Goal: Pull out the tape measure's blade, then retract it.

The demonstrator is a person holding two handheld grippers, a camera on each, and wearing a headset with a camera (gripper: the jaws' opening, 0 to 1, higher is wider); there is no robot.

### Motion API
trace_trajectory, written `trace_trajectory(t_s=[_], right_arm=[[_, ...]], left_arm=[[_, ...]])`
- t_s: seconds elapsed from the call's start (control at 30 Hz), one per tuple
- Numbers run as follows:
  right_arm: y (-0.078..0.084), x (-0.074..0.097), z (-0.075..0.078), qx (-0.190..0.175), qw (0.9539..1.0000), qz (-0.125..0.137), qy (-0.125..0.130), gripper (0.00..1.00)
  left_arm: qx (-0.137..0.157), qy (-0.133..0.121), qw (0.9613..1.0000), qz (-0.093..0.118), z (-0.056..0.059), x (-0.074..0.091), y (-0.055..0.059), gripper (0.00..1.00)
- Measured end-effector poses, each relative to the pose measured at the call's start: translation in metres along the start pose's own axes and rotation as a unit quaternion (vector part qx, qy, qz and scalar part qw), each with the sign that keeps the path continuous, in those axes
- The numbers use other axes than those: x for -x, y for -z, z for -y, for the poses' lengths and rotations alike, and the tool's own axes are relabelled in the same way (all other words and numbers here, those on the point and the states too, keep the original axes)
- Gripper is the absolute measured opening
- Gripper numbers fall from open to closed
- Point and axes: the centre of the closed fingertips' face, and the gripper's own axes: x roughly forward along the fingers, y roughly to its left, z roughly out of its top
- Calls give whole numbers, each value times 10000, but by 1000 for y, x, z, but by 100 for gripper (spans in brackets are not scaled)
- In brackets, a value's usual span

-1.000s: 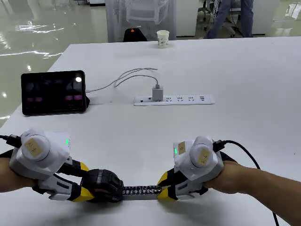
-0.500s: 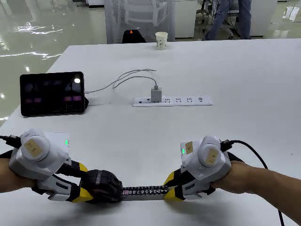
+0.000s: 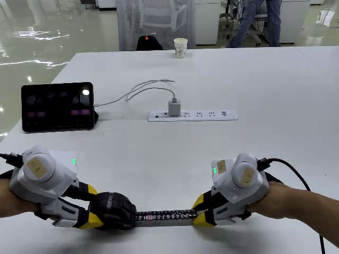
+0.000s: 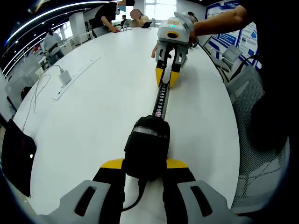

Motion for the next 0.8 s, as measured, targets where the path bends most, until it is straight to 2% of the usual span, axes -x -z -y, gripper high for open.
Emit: trace_trajectory(t_s=[0.8], right_arm=[[28, 24, -1, -81, 9997, -223, 84, 9]], left_arm=[[17, -1, 10000, -5, 0, 0, 0, 25]])
